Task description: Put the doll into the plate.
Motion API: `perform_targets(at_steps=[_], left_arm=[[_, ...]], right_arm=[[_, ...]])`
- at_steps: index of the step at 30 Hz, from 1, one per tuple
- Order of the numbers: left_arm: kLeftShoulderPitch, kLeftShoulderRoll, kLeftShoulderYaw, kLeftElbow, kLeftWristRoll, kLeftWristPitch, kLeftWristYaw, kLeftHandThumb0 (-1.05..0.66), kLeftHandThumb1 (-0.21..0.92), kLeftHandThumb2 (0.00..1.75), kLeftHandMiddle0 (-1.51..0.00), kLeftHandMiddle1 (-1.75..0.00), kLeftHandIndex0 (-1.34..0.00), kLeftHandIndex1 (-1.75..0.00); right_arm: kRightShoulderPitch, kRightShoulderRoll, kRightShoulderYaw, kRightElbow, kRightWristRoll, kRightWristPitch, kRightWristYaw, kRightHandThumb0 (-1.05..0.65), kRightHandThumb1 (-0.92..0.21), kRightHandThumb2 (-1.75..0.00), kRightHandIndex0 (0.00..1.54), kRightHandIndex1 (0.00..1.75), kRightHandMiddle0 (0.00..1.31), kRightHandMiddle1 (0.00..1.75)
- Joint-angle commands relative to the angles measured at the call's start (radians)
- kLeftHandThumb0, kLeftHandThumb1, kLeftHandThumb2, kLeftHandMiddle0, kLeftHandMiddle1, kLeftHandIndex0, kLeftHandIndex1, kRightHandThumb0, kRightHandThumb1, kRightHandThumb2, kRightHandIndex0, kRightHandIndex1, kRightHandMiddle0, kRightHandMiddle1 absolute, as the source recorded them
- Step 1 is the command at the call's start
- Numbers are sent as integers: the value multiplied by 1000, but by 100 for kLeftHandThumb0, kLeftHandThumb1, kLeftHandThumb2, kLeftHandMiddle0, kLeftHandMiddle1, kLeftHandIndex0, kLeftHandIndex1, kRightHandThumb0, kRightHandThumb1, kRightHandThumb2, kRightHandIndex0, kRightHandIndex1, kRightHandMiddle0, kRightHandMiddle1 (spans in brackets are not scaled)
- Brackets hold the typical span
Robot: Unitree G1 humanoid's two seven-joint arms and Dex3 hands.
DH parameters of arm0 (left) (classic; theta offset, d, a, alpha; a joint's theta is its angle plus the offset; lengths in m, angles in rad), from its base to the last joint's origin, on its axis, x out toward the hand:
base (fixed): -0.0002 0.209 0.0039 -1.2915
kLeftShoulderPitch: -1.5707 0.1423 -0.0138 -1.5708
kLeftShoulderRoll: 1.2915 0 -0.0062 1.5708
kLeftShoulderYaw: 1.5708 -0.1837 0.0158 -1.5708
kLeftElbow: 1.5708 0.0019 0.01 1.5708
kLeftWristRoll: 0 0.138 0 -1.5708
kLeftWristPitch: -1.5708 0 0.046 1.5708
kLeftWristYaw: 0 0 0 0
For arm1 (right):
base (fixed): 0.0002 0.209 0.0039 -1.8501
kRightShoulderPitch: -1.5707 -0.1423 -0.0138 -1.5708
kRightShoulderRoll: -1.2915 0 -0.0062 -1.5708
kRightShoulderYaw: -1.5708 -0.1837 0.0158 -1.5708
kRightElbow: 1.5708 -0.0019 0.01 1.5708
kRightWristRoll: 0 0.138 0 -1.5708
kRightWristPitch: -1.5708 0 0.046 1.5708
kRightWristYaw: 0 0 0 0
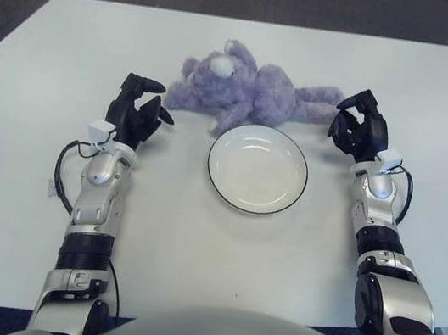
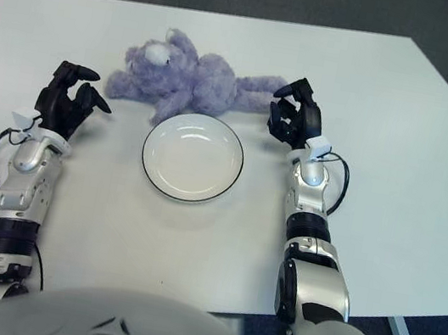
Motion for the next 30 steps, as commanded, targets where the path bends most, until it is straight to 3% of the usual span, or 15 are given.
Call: perform_targets(at_steps=[1, 7, 14, 18, 29, 30], left_arm=[[-21, 26, 8, -41, -9, 27, -10, -35, 92, 41, -74, -174, -31, -163], [-83, 57, 20, -69, 0, 41, -4, -35, 92, 41, -75, -169, -32, -163], [-90, 58, 23, -66, 1, 45, -4, -35, 92, 41, -76, -167, -32, -163], [-134, 80, 26, -52, 25, 52, 9, -35, 92, 39, -77, -163, -34, -161], [-182, 92, 31, -18, 28, 65, 5, -35, 92, 38, -78, -159, -35, -159], [-237, 138, 27, 39, 31, 59, -40, -35, 92, 38, -78, -159, -35, -159]], right_arm=[[-17, -21, 0, -48, 0, 46, 12, -36, -83, -59, 87, 175, 32, 169], [-96, -53, -3, -71, 19, 102, 62, -36, -84, -57, 88, 175, 31, 168], [-104, -53, -9, -74, 22, 114, 74, -36, -85, -55, 88, 175, 31, 168], [-135, -69, -11, -129, 68, 207, 126, -36, -86, -54, 87, 175, 30, 168], [-142, -71, -18, -161, 65, 263, 140, -35, -87, -52, 87, 175, 29, 168], [-170, -77, -13, -140, 52, 265, 140, -35, -88, -52, 87, 175, 29, 168]])
